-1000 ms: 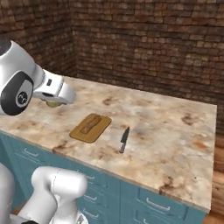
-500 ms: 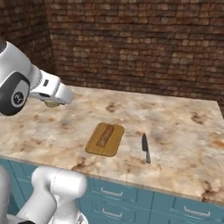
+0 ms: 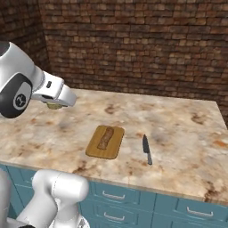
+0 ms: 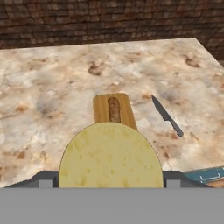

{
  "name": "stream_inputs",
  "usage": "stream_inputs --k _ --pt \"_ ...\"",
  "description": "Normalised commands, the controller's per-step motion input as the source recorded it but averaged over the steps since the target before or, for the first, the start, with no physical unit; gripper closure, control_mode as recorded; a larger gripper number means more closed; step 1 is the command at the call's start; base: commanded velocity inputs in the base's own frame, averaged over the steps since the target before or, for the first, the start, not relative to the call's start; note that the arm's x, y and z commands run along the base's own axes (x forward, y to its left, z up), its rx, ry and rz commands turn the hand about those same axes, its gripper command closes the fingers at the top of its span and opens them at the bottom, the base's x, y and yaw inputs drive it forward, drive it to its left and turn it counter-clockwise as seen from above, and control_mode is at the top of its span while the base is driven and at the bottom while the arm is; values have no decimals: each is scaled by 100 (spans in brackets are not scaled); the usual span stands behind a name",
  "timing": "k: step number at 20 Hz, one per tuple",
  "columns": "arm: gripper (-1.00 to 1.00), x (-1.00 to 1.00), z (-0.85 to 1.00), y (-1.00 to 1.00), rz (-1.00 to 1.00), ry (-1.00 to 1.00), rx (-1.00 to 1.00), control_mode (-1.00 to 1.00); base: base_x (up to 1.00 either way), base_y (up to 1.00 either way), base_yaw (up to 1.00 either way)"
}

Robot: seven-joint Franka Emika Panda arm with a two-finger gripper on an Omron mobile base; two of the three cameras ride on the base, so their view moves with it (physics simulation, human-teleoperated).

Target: Retrieve the sausage and cheese from the fridge and place them on the cutting board on the counter.

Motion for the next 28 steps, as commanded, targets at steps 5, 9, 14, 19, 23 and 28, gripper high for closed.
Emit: stream_inputs --k 5,9,14,19,23,28 --pt "100 18 -8 0 1 7 2 -100 31 0 0" --pt "100 98 -45 0 1 25 6 -100 0 0 0" --pt "100 98 -43 0 0 24 0 -100 0 0 0" --pt "100 92 -65 0 0 10 0 -100 0 0 0" --pt "100 79 -92 0 0 0 0 -100 0 0 0" --pt "100 75 -77 -1 0 0 0 -100 0 0 0"
